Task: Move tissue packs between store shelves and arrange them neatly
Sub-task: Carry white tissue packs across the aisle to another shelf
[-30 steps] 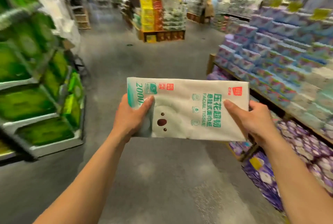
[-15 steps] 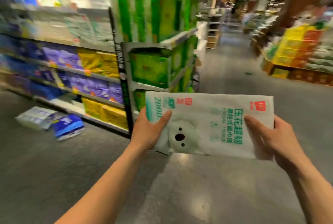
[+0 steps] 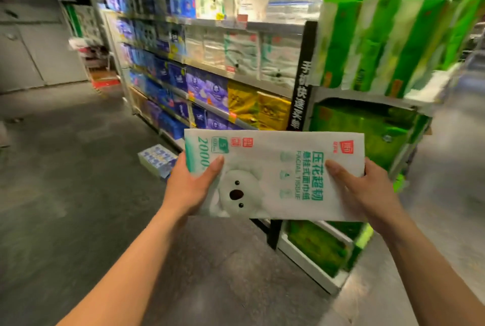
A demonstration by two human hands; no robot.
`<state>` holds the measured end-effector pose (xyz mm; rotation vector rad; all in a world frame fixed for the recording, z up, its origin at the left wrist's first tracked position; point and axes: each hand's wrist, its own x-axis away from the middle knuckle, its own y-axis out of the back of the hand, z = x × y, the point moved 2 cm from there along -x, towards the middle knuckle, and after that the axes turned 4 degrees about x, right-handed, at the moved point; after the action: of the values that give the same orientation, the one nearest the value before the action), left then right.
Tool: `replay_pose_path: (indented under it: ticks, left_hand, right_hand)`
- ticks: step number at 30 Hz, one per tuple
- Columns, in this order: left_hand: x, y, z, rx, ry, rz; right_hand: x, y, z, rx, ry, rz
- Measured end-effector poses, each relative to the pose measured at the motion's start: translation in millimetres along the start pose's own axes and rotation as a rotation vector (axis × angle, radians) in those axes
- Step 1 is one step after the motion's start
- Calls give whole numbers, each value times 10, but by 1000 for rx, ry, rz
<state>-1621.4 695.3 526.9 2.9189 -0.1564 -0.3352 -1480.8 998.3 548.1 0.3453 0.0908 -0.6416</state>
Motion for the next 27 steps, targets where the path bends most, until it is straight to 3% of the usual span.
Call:
replay_pose_path:
  ticks: [7,12,27]
  left_hand:
    - [-1937,776,156,-64,-10,-35]
    - [-3242,1040,396,39,13,-69]
    - [-6910,1516,582,146,-123,-101]
  right_hand:
    - [-1411,-1604,424,-35,15,29]
    - [-2507,-2460,630,-9,65,29]
    - [-5678,-4475,1411,-31,272,16]
